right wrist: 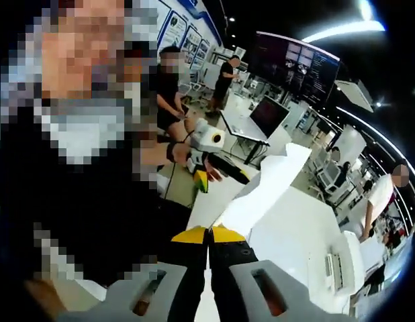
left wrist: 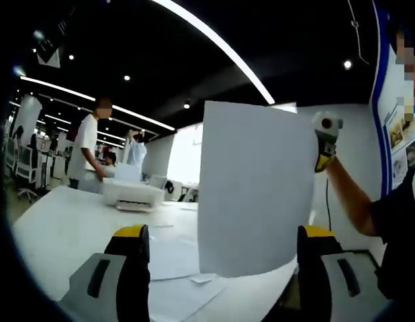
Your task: Organize the stack of printing papers by aligning and flattening the scattered papers on the table
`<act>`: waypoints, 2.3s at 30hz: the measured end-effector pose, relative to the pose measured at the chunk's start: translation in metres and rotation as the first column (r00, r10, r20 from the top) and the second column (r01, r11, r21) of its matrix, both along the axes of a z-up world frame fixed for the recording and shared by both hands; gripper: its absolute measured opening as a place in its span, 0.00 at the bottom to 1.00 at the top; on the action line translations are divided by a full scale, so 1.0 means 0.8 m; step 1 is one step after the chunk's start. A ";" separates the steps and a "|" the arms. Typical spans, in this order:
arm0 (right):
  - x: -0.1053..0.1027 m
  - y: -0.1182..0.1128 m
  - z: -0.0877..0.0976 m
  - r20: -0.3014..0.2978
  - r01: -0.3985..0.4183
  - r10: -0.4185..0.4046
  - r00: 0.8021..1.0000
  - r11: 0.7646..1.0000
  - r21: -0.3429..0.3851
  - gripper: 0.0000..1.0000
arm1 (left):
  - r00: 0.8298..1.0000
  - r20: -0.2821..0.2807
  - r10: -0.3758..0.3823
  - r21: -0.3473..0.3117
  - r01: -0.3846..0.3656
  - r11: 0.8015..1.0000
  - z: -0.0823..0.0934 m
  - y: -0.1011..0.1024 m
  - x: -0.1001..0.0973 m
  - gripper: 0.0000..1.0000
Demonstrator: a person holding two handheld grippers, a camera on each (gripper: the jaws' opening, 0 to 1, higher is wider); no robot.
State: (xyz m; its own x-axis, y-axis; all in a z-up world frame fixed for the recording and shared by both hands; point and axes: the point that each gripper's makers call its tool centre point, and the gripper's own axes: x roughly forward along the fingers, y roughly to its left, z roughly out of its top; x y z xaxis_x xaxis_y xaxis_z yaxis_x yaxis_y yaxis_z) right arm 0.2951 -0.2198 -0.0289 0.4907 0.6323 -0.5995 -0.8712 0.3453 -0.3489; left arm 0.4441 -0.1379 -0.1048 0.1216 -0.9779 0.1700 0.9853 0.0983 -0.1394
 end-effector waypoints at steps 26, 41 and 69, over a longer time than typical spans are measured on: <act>0.041 -0.002 0.015 0.026 0.026 -0.030 0.999 0.988 0.150 0.00 | 0.996 0.076 -0.047 -0.030 0.049 0.998 0.025 0.000 -0.014 0.84; 0.074 0.018 -0.020 -0.034 0.067 -0.061 0.998 0.976 0.205 0.00 | 0.989 0.115 -0.095 -0.054 0.101 0.993 0.034 0.001 -0.029 0.59; 0.129 0.018 -0.077 -0.069 0.144 -0.129 0.989 0.945 0.294 0.00 | 0.986 0.164 -0.021 0.055 0.013 0.998 0.001 -0.007 0.002 0.50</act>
